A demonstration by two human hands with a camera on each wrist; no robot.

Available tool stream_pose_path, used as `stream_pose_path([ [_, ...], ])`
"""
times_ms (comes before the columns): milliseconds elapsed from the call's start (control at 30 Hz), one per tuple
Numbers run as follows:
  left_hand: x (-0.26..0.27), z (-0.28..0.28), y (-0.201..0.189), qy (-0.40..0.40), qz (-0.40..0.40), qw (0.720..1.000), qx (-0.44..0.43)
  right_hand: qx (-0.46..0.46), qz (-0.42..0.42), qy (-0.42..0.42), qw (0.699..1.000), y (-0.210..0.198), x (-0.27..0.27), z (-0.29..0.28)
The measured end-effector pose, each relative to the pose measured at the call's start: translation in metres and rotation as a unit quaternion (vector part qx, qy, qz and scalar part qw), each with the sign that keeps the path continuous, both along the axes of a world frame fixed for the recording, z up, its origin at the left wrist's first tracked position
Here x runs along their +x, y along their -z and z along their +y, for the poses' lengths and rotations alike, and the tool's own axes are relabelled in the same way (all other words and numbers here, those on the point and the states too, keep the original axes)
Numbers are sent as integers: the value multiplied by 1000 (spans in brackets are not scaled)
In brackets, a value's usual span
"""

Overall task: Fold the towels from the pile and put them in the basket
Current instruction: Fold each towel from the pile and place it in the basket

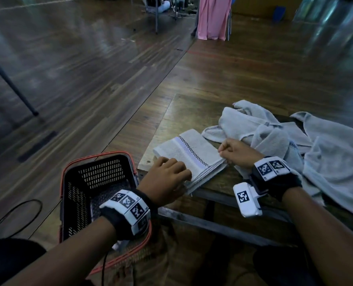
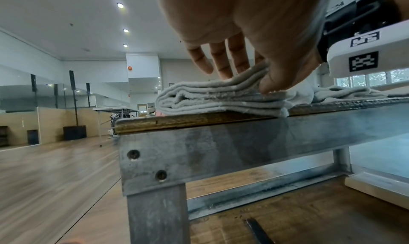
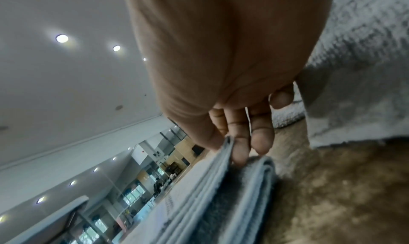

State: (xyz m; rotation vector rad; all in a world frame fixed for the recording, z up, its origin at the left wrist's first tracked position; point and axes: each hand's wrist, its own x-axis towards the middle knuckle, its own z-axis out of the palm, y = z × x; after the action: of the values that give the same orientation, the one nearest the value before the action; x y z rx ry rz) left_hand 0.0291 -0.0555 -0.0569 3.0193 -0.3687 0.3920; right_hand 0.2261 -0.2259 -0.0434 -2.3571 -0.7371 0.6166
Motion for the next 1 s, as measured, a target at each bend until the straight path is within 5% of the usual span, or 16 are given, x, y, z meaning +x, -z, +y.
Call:
stream_pose_path([
  [133, 1, 2, -1, 15, -29, 999, -4, -28, -19, 5, 999, -6, -1, -2],
  [267, -1, 1, 4, 49, 49, 997, 44, -174, -69, -37, 982, 2, -6, -4],
  [433, 7, 3, -10, -3, 74, 994, -74, -188, -112, -51, 974, 6, -14, -6],
  [567, 24, 7, -28, -72, 39, 988, -132, -100, -117, 1, 988, -2, -29, -14],
  [700, 41, 6, -50, -111, 23, 983, -148, 52, -232, -13, 971, -25, -53, -26],
  [833, 46, -7, -75, -68, -8, 993, -99, 170, -340, -72, 922, -58, -80, -51],
  [1000, 37, -34, -94, 18, -5, 997, -70, 257, -334, -35, 906, -74, -110, -72],
])
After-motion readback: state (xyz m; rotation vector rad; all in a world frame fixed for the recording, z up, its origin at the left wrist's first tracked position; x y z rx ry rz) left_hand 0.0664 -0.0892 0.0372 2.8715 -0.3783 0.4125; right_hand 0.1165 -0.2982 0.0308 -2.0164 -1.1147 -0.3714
